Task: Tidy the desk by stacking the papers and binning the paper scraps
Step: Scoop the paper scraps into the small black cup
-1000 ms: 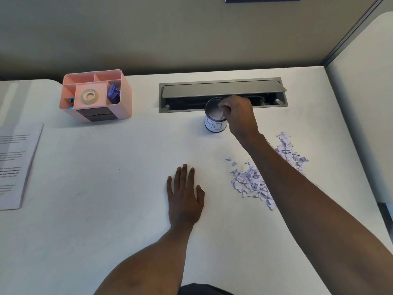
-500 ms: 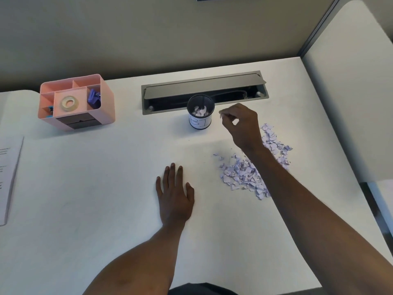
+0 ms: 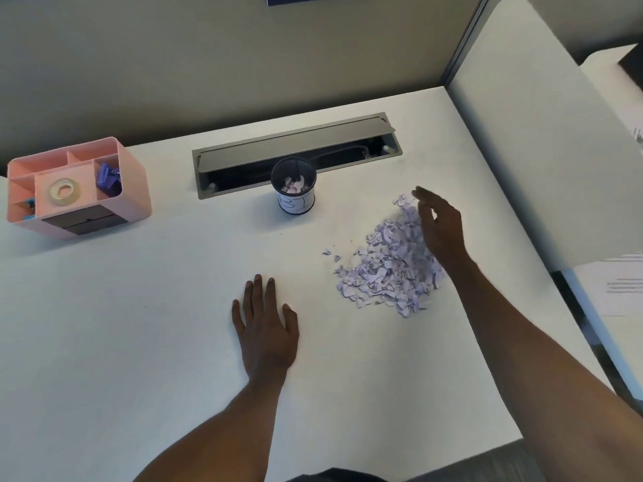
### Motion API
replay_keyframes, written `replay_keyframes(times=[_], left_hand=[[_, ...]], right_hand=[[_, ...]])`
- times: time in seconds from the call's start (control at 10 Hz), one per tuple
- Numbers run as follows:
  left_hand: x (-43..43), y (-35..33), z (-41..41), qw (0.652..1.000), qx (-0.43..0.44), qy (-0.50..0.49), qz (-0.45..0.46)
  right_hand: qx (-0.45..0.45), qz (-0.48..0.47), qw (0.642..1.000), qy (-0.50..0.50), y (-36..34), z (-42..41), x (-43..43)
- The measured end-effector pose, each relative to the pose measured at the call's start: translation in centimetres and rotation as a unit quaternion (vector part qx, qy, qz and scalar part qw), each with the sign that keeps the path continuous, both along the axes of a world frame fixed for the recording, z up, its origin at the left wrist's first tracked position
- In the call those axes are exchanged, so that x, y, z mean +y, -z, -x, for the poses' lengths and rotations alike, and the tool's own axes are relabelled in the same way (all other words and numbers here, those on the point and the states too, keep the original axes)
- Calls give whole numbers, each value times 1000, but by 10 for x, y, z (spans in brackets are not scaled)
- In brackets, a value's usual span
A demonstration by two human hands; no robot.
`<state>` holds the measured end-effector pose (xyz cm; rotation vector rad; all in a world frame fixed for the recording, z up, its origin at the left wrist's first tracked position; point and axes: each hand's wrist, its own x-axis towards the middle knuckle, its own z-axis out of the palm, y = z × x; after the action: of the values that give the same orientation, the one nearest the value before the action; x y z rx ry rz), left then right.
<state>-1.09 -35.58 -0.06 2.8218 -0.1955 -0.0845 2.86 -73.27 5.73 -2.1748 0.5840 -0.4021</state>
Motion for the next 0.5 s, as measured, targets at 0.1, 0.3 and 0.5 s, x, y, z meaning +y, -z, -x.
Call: replay_keyframes(times=[0.1,0.3,0.5], left_hand=[[0,0,1,1000,-2,1,4],[1,3,0,1000,-17,1,5],[-1,2,0,1000,-18,4,0]], right_hand=[[35,19,999,-3,19,6,-22],[92,86,985,-121,48,-1,-16],[81,61,972,-214,35,1,38]])
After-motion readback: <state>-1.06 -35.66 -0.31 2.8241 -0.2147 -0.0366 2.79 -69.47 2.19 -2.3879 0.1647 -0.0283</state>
